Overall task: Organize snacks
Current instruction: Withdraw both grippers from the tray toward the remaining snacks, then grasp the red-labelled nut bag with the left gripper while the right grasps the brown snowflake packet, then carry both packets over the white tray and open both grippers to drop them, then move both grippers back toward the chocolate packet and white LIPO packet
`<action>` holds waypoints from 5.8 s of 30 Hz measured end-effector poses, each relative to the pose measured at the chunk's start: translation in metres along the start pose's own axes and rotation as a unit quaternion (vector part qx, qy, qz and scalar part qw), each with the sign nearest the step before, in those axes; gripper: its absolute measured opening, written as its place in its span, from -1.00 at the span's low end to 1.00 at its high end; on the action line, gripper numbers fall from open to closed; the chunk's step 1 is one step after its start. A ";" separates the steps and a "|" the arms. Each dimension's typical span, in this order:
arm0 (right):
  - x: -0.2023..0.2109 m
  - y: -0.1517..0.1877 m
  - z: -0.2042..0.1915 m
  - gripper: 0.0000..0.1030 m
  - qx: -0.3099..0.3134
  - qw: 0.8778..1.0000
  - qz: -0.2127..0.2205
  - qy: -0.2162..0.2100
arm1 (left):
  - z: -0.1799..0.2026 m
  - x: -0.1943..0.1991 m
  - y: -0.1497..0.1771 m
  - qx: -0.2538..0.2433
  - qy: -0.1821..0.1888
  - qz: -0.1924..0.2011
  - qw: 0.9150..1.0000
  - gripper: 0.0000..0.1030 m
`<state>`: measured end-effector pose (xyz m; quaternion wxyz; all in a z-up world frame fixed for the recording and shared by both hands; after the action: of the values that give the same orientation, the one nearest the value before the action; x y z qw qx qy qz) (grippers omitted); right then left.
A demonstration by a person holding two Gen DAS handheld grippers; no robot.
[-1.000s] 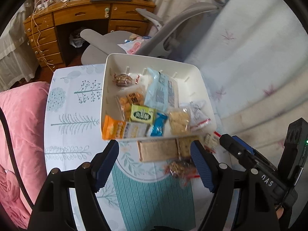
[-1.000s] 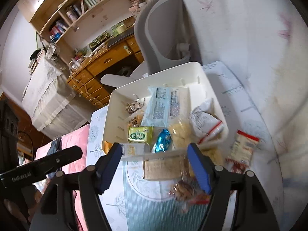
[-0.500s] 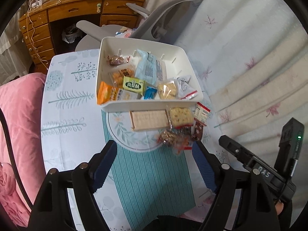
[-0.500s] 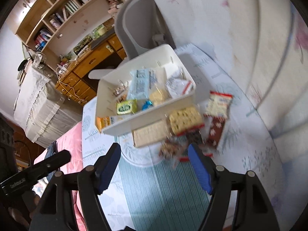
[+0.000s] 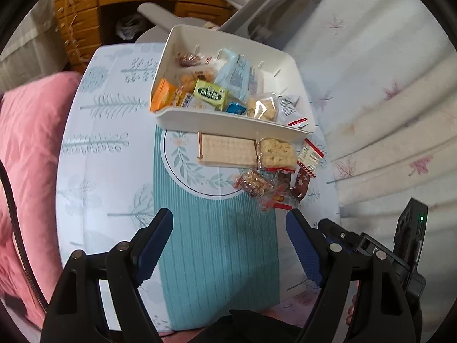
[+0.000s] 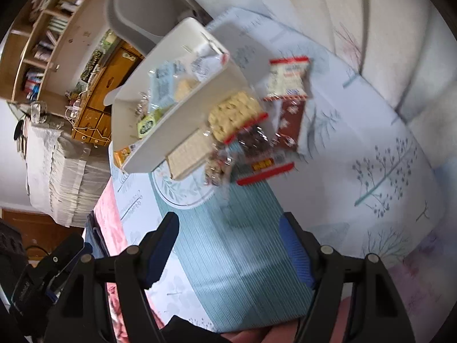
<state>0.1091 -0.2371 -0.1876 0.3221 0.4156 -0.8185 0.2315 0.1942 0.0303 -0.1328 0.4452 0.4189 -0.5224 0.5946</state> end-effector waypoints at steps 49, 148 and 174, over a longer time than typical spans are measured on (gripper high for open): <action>-0.095 -0.134 0.101 0.39 -0.036 0.976 -0.208 0.059 | 0.091 -0.195 -0.018 0.229 -0.113 -0.205 0.945 0.23; -0.121 -0.109 -0.132 0.41 0.291 0.956 0.011 0.020 | 0.001 -0.054 -0.133 0.096 0.011 0.002 0.995 -0.68; -0.025 -0.133 -0.066 0.53 0.180 0.984 0.012 0.003 | 0.089 -0.029 -0.035 0.056 -0.012 -0.004 0.998 -0.52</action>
<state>0.2526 -0.2540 -0.1453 0.2413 0.4563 -0.7674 0.3804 0.2386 -0.0589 -0.1432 0.4173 0.4522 -0.4914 0.6163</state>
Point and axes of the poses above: each gripper's, at about its wrist camera, not at the fingertips, and x roughly against the way its jaws point, z to its right, y to its underside, the point moved 2 cm from there along -x, roughly the way its jaws point, and after that the axes turned 15 degrees about -y, right-handed, at the moved point
